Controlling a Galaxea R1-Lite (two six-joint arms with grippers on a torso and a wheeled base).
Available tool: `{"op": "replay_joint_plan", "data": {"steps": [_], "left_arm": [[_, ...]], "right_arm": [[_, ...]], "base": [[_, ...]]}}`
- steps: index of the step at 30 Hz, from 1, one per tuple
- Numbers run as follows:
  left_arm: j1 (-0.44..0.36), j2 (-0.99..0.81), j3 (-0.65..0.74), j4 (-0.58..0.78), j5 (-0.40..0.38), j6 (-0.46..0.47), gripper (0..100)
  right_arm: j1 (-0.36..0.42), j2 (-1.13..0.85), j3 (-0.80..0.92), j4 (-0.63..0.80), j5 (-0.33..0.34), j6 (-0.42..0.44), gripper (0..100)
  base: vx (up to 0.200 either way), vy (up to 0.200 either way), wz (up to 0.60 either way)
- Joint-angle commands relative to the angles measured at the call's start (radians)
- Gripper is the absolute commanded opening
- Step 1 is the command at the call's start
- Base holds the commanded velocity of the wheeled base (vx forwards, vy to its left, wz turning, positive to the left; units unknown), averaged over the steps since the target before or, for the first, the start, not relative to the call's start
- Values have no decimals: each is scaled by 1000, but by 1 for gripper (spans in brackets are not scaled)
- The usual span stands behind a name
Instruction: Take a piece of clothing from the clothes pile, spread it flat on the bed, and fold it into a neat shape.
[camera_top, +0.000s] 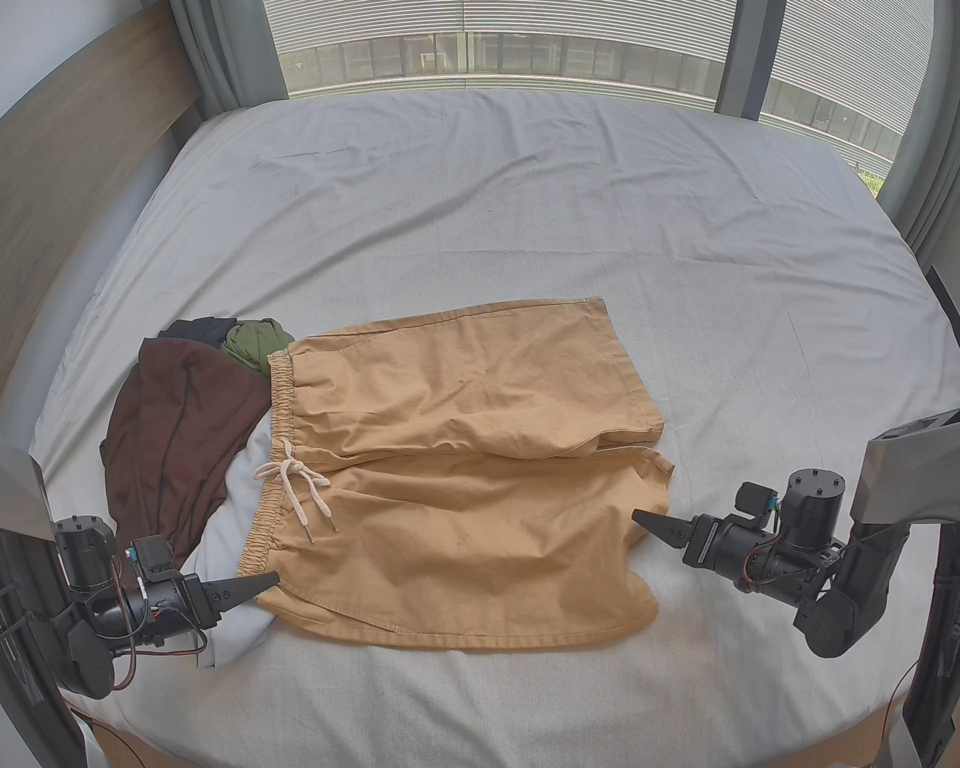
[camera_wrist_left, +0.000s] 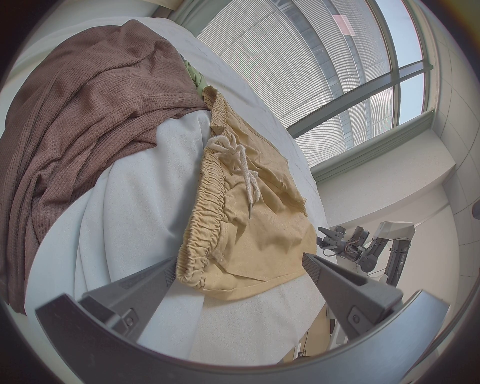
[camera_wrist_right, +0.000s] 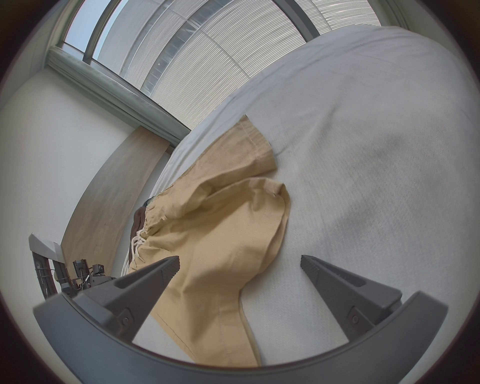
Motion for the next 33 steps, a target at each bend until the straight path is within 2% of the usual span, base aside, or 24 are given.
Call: {"op": "replay_joint_plan", "data": {"steps": [1,18,22,27,29,33], "left_arm": [[-2,-5,5,0,0,1,100],[-4,-4,6,0,-2,1,100],[-7,-2,6,0,-2,1,100],[-8,-2,6,0,0,1,100],[-8,-2,6,0,-2,1,100],[-10,-2,6,0,0,1,100]], "right_arm": [[5,82,-24,-1,7,4,100],[80,82,-144,-6,13,38,100],[78,22,-124,-6,13,41,100],[78,-64,-87,-3,27,92,100],[65,-115,-81,-1,53,119,100],[37,-116,-88,-1,54,132,100]], "base": [[0,0,0],[0,0,0],[0,0,0],[0,0,0],[0,0,0],[0,0,0]]}}
